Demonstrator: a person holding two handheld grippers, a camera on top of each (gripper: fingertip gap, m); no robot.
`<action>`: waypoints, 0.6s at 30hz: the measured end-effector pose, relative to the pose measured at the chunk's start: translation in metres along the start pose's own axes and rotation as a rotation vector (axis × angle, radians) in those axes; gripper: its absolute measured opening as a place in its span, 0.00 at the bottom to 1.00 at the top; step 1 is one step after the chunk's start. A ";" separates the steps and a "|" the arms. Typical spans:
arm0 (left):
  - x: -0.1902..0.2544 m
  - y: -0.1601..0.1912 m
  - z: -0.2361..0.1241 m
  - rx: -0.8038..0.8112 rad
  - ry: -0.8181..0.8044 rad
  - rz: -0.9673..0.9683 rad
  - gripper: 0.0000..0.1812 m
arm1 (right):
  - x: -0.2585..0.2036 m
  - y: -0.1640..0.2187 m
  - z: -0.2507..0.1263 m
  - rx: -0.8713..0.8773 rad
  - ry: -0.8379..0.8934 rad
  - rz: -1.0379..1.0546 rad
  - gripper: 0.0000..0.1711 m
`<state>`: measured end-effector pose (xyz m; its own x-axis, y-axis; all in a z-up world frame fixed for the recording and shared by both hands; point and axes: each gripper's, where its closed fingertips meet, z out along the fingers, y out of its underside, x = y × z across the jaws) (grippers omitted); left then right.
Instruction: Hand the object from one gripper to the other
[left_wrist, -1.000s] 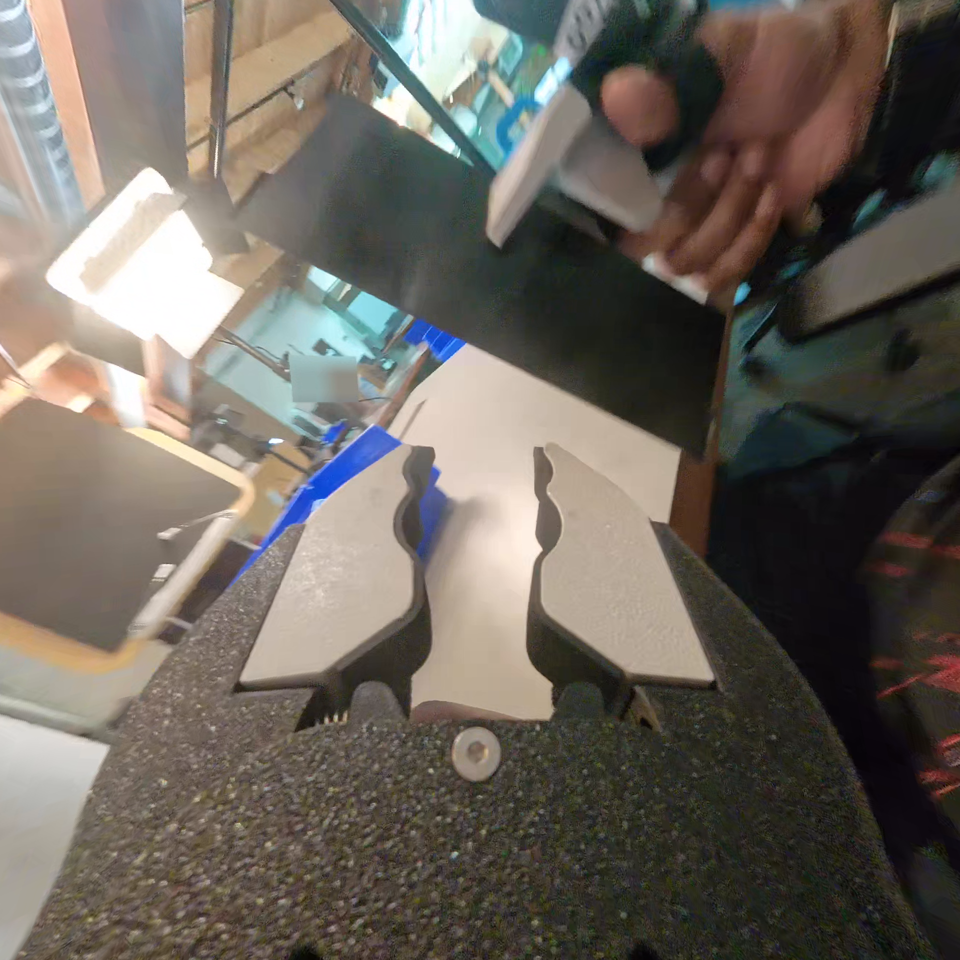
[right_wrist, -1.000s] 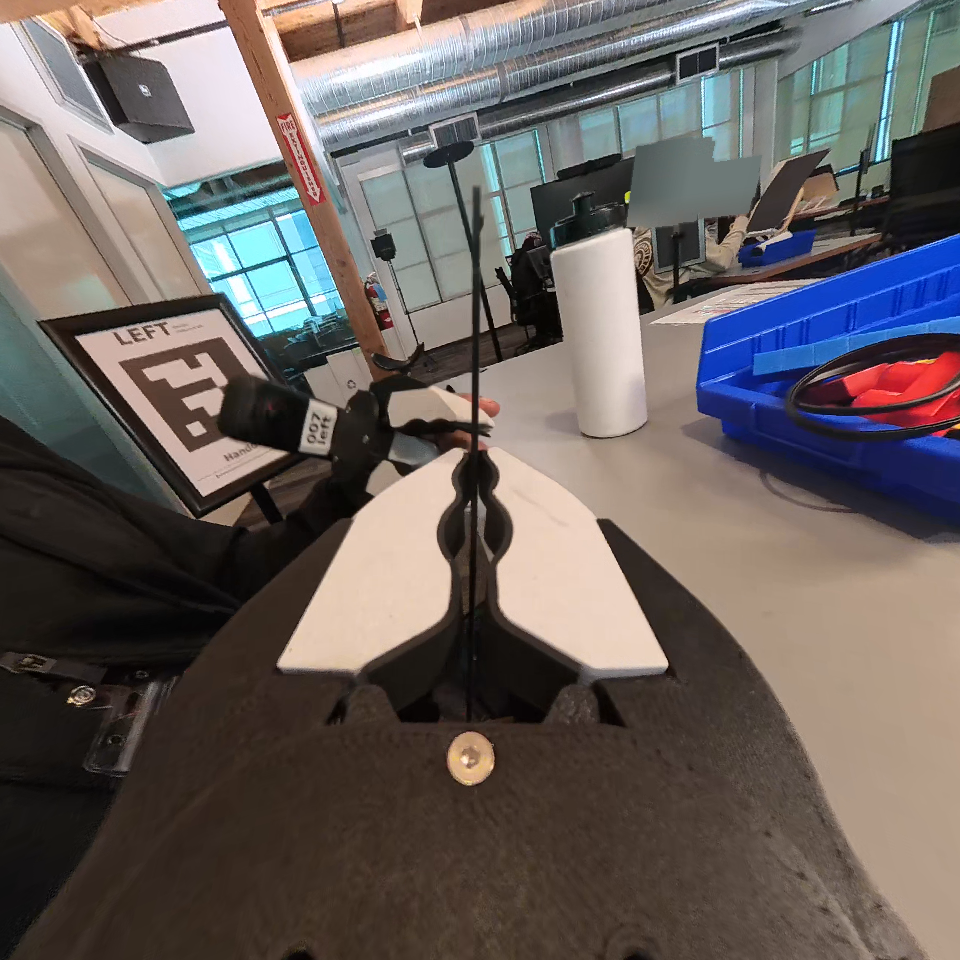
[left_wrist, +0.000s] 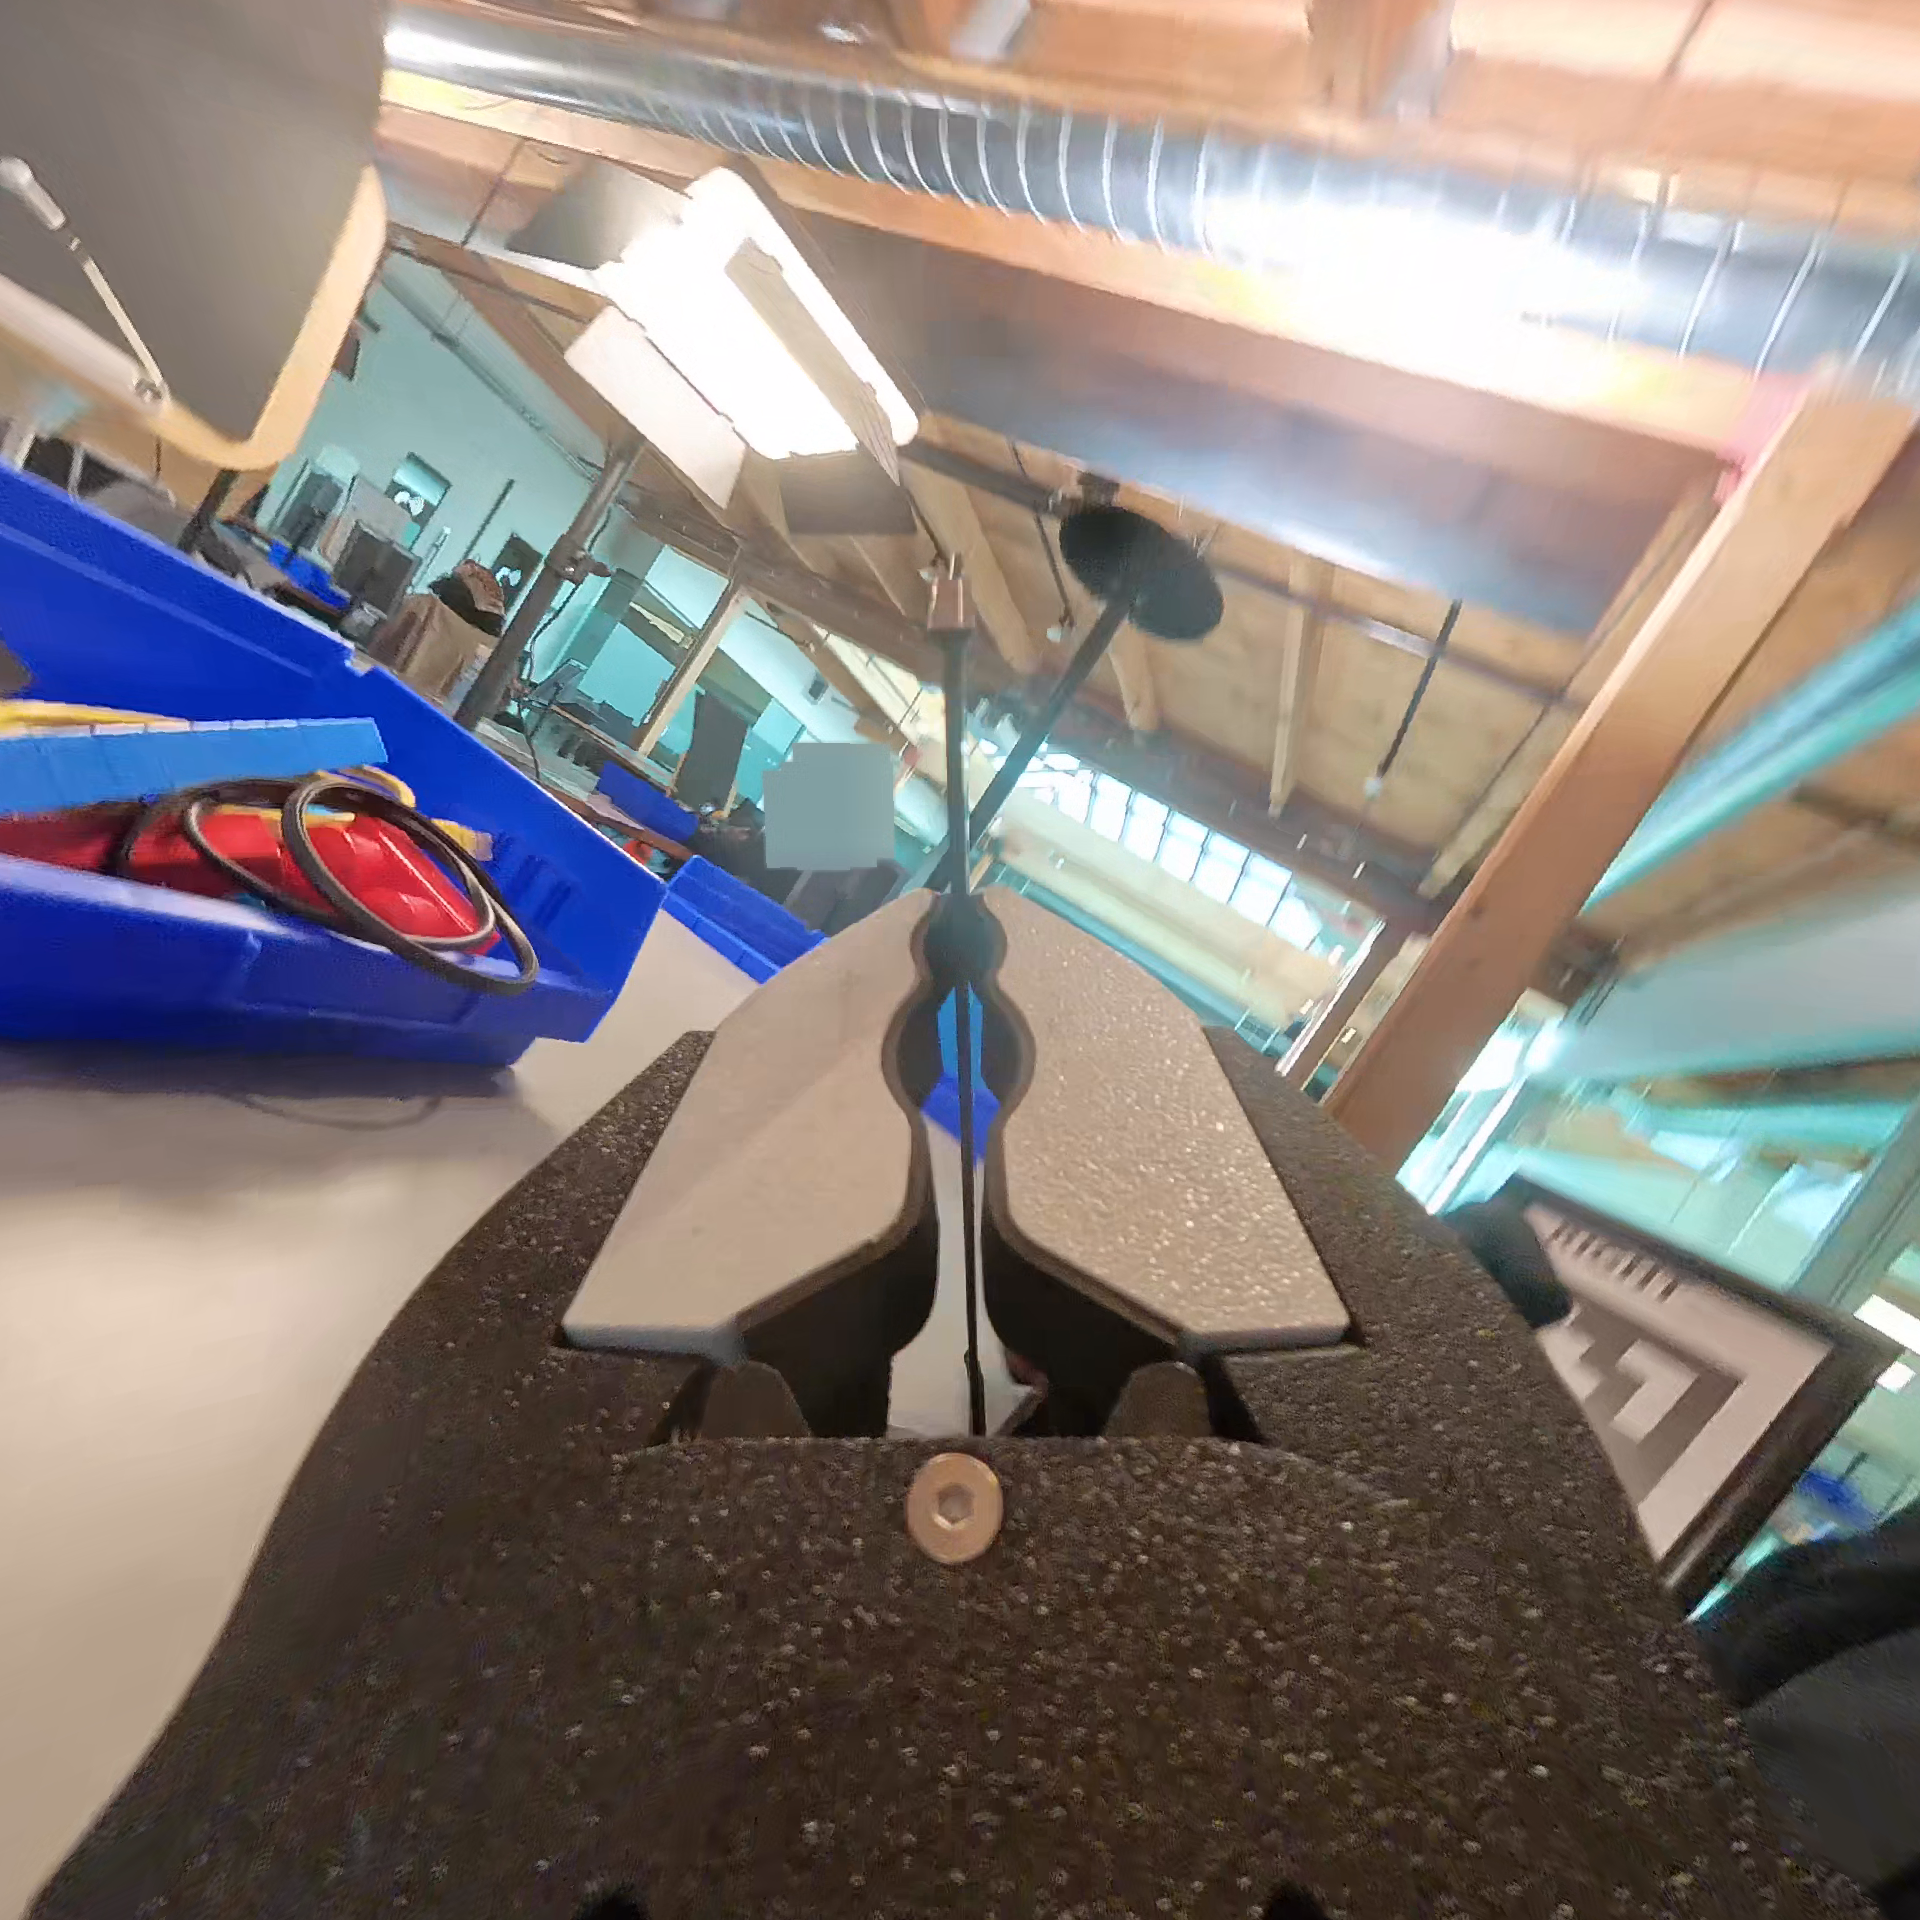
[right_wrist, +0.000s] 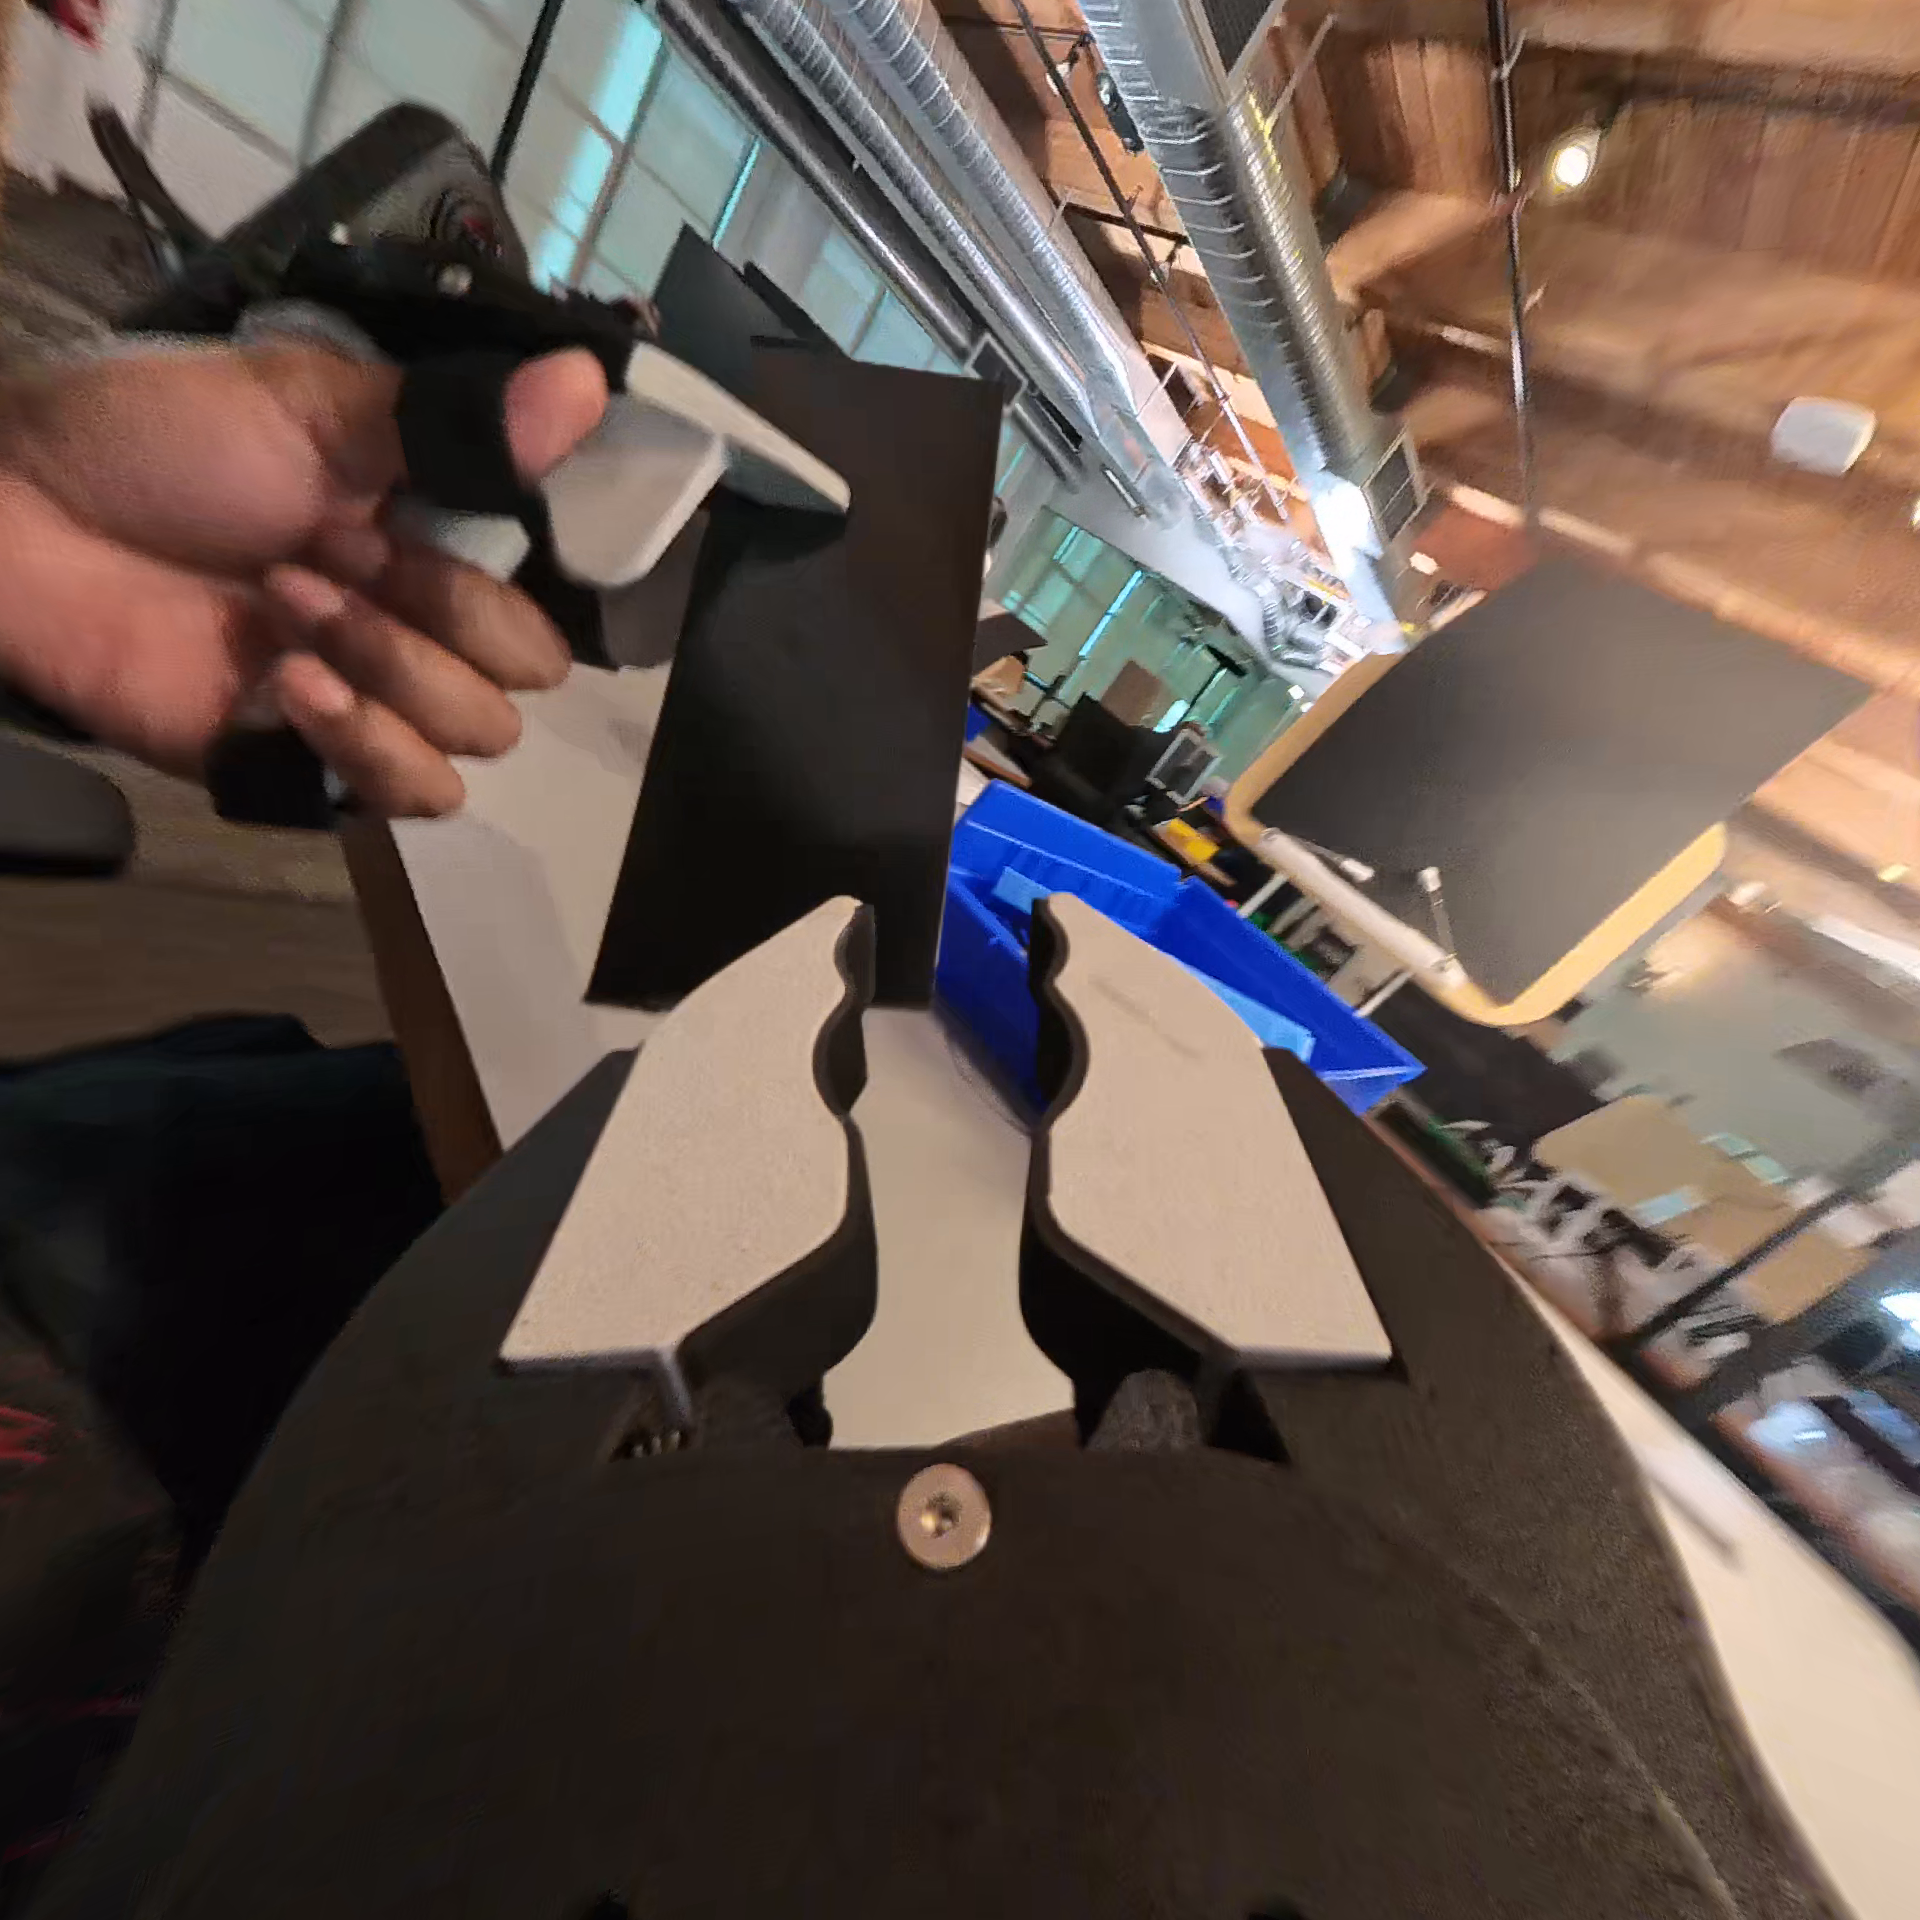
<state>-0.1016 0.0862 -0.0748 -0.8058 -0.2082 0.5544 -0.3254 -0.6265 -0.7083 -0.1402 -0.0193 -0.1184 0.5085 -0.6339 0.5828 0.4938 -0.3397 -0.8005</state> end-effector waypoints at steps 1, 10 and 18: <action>-0.003 -0.003 -0.002 0.021 -0.002 -0.061 0.01 | -0.003 0.001 0.001 -0.006 0.011 -0.062 0.18; -0.022 -0.001 -0.006 0.067 -0.033 -0.389 0.01 | -0.017 0.003 0.005 0.008 0.147 -0.487 0.30; -0.012 0.043 0.012 -0.037 -0.015 -0.489 0.11 | -0.018 0.013 0.010 -0.041 0.221 -0.606 0.04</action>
<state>-0.1001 0.0529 -0.1062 -0.5472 0.0928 0.8318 -0.6815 -0.6264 -0.3784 -0.1358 -0.0052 -0.1375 -0.0108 -0.4480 0.8940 0.6180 -0.7059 -0.3462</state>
